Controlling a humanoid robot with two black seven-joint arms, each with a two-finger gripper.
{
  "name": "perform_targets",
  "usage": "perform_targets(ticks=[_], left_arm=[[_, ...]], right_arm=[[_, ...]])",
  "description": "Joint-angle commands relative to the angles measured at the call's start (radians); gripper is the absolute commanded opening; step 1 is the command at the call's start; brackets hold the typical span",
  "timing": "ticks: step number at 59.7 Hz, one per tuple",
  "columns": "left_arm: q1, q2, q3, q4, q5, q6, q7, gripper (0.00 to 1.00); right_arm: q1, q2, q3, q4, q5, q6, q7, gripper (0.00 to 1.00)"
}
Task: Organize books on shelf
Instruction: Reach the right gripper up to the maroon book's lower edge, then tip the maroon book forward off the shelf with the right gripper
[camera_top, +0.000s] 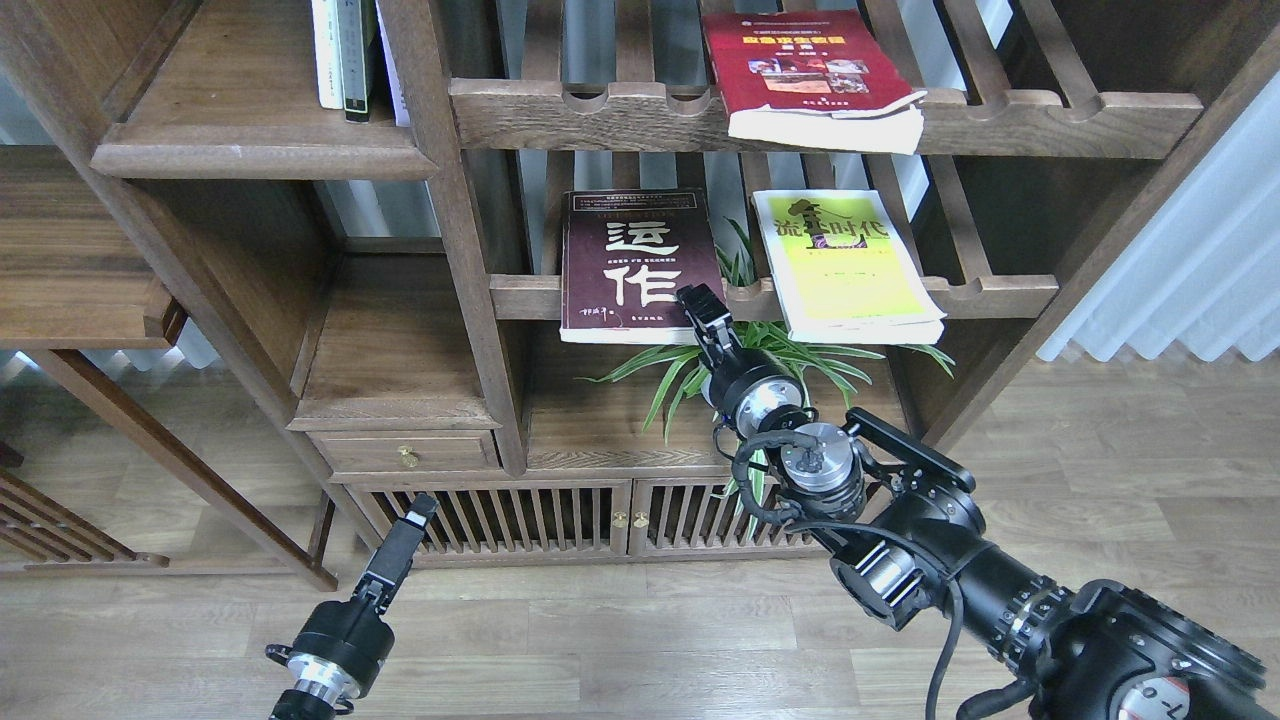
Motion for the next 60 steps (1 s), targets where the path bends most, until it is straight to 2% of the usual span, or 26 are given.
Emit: perform_targets(ticks=[1, 7, 11, 18, 23, 39, 45, 46, 48, 53, 60], left_arm=[[0.008, 0.000, -0.002, 0.001, 0.000, 0.000, 0.000, 1.00], [0.009, 0.000, -0.005, 0.001, 0.000, 0.000, 0.000, 1.00], [0.009, 0.000, -0.007, 0.001, 0.000, 0.000, 0.000, 1.00], [0.008, 0.000, -0.010, 0.001, 0.000, 0.000, 0.000, 1.00], [0.008, 0.000, -0.011, 0.001, 0.000, 0.000, 0.000, 1.00], [0.009, -0.001, -0.011, 0.016, 0.000, 0.000, -0.002, 1.00], [0.008, -0.004, -0.013, 0.018, -0.002, 0.000, -0.002, 1.00], [0.008, -0.004, -0.013, 0.018, -0.002, 0.000, -0.003, 1.00], [0.006, -0.004, -0.013, 0.018, -0.002, 0.000, -0.003, 1.00], [0.001, -0.004, -0.013, 0.018, -0.002, 0.000, -0.002, 1.00], [0.003, -0.003, -0.010, 0.016, -0.003, 0.000, 0.002, 1.00]], right_arm=[[0.000, 0.000, 0.004, 0.001, 0.000, 0.004, 0.002, 0.56], [0.000, 0.000, 0.005, 0.002, 0.001, 0.004, 0.005, 0.50], [0.000, 0.000, 0.008, 0.013, 0.003, 0.005, 0.006, 0.42], [-0.005, 0.000, 0.025, 0.030, 0.007, 0.047, 0.008, 0.18], [-0.005, 0.000, 0.025, 0.028, 0.007, 0.093, 0.006, 0.06], [-0.028, 0.000, 0.028, 0.033, 0.006, 0.149, 0.008, 0.05], [-0.058, 0.000, 0.028, 0.050, 0.004, 0.254, 0.008, 0.05], [-0.086, 0.000, 0.028, 0.066, 0.001, 0.328, 0.008, 0.04], [-0.101, 0.000, 0.028, 0.077, -0.002, 0.362, 0.008, 0.04], [-0.127, 0.000, 0.028, 0.113, -0.003, 0.422, 0.006, 0.04], [-0.156, 0.000, 0.043, 0.203, 0.000, 0.447, 0.006, 0.04]])
